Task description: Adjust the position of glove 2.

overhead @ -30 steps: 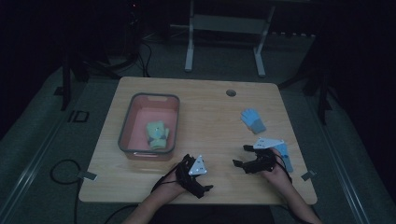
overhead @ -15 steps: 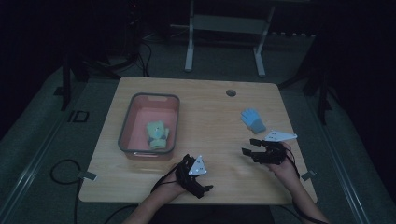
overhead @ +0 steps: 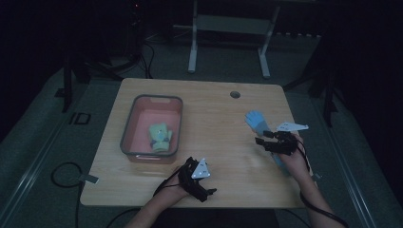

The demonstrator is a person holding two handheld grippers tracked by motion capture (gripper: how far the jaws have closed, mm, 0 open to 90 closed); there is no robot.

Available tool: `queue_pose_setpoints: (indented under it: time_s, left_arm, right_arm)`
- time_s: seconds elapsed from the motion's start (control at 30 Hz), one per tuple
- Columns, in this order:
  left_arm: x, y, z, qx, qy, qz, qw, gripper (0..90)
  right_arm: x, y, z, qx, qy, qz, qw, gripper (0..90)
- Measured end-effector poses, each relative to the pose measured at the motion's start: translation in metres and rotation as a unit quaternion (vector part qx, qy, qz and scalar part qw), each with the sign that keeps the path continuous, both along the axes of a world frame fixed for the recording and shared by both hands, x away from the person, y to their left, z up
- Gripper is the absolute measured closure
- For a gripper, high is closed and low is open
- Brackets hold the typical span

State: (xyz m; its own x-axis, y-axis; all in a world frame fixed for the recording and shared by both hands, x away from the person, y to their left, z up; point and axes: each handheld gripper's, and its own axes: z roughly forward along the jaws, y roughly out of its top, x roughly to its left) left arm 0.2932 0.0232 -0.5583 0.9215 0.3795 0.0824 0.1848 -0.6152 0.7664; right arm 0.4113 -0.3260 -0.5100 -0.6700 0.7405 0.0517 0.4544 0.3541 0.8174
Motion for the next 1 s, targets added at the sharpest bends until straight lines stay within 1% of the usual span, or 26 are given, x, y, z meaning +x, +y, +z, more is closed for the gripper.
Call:
queue_pose_setpoints:
  time_s: [0.1,0.2,0.27,0.37,0.4,0.43,0.5,0.57,0.63,0.7,0.83,0.93,0.97,1.0]
  left_arm:
    - [0.000,0.000,0.000,-0.002,0.001,0.001,1.0000,2.3]
    - [0.000,0.000,0.000,-0.003,0.002,0.001,1.0000,2.4]
    - [0.000,0.000,0.000,-0.002,0.001,-0.001,1.0000,2.3]
    - [0.000,0.000,0.000,-0.001,0.001,-0.003,1.0000,2.3]
    - [0.000,0.001,0.000,-0.001,0.001,-0.003,1.0000,2.3]
    - [0.000,0.001,0.000,-0.001,0.001,-0.003,1.0000,2.3]
    - [0.000,0.001,0.000,-0.002,0.001,-0.003,1.0000,2.3]
    - [0.000,0.001,0.000,-0.002,0.001,-0.003,1.0000,2.3]
    - [-0.001,0.000,0.000,-0.003,0.001,-0.003,1.0000,2.4]
    - [-0.001,0.000,0.000,-0.002,0.000,-0.004,1.0000,2.3]
    - [-0.001,0.000,-0.001,-0.005,0.003,-0.003,1.0000,2.3]
    - [0.000,0.000,-0.001,-0.005,0.004,-0.003,1.0000,2.3]
    - [0.000,0.000,-0.001,-0.005,0.004,-0.003,1.0000,2.3]
    - [0.000,0.000,-0.001,-0.005,0.004,-0.002,1.0000,2.3]
  right_arm:
    - [0.013,-0.004,0.002,-0.001,0.001,-0.011,0.9999,45.7]
    - [0.027,-0.007,0.004,-0.001,0.006,-0.022,0.9997,50.5]
    - [0.038,-0.007,0.004,-0.003,0.016,-0.030,0.9994,55.6]
    - [0.051,-0.006,0.004,-0.005,0.028,-0.042,0.9987,58.8]
    - [0.055,-0.006,0.004,-0.011,0.030,-0.046,0.9984,60.8]
    - [0.059,-0.005,0.003,-0.017,0.035,-0.050,0.9980,61.4]
    - [0.067,-0.005,0.001,-0.017,0.043,-0.055,0.9974,61.6]
    - [0.075,-0.005,-0.002,-0.030,0.038,-0.059,0.9971,61.0]
    - [0.081,-0.005,-0.006,-0.039,0.039,-0.061,0.9966,60.1]
    - [0.088,-0.005,-0.011,-0.058,0.040,-0.059,0.9958,60.1]
    - [0.097,-0.007,-0.017,-0.083,0.041,-0.051,0.9944,60.3]
    - [0.101,-0.008,-0.020,-0.090,0.046,-0.051,0.9935,61.0]
    - [0.104,-0.010,-0.025,-0.108,0.054,-0.051,0.9914,61.8]
    - [0.105,-0.010,-0.028,-0.114,0.060,-0.051,0.9903,62.1]
